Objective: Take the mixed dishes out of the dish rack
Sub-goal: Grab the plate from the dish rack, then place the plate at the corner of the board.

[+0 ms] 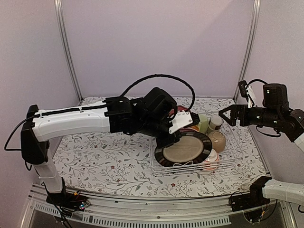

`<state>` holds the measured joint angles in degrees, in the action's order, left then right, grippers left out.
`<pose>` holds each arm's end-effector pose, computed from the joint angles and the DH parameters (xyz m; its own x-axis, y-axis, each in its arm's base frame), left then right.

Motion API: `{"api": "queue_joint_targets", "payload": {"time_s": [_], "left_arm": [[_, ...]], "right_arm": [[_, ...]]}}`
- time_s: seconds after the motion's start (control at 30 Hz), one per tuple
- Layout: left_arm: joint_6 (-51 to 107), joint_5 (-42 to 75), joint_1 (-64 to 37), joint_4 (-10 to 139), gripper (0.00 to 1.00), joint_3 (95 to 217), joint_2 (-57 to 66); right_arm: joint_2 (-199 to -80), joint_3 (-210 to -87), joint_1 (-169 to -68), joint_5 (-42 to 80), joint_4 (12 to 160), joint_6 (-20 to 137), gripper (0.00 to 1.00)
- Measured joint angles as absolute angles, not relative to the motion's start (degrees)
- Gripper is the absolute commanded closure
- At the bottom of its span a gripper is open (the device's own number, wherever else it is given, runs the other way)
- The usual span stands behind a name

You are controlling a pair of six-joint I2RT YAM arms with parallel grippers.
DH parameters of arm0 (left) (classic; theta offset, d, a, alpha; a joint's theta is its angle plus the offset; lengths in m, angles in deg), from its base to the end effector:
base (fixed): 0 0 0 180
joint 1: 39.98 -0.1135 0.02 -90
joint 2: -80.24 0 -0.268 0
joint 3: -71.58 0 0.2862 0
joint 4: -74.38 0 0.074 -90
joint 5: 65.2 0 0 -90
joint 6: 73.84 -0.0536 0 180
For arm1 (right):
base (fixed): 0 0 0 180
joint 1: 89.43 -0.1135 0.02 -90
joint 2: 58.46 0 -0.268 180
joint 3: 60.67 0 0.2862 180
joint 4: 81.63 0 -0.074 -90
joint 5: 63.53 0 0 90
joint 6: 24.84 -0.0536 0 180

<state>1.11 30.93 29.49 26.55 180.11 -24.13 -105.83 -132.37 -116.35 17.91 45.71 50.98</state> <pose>0.1681 -0.4326 0.3060 0.0009 0.7338 -0.6794 0.9359 0.2387 0.2590 0.1846 0.1027 0.3683 -0.5485 -0.0068 -0.8361 -0.4437 0.8500 0.2841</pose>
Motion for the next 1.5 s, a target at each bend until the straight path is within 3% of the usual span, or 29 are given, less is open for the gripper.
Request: {"api": "queue_joint_targets", "payload": {"time_s": [0.37, 0.63, 0.9, 1.13, 1.5], "left_arm": [[0.7, 31.1, 29.1, 27.6, 1.0, 180.2, -18.6], [8.0, 24.2, 23.0, 27.7, 1.0, 180.2, -12.3], [24.9, 20.5, 6.9, 32.3, 1.0, 177.8, -2.6], [41.2, 21.1, -11.0, 37.9, 1.0, 165.0, 6.2], [62.1, 23.3, -28.8, 40.8, 1.0, 149.3, 10.1]], "right_arm": [[-106.8, -132.4, -116.0, 17.9, 46.4, 50.7, 0.01], [-106.8, -132.4, -115.9, 17.9, 46.5, 50.5, 0.01], [-107.4, -132.3, -115.6, 17.8, 47.1, 50.5, 0.01], [-107.8, -132.0, -115.6, 17.5, 47.9, 50.5, 0.01], [-108.5, -131.9, -115.6, 16.5, 48.2, 49.9, 0.01]]}}
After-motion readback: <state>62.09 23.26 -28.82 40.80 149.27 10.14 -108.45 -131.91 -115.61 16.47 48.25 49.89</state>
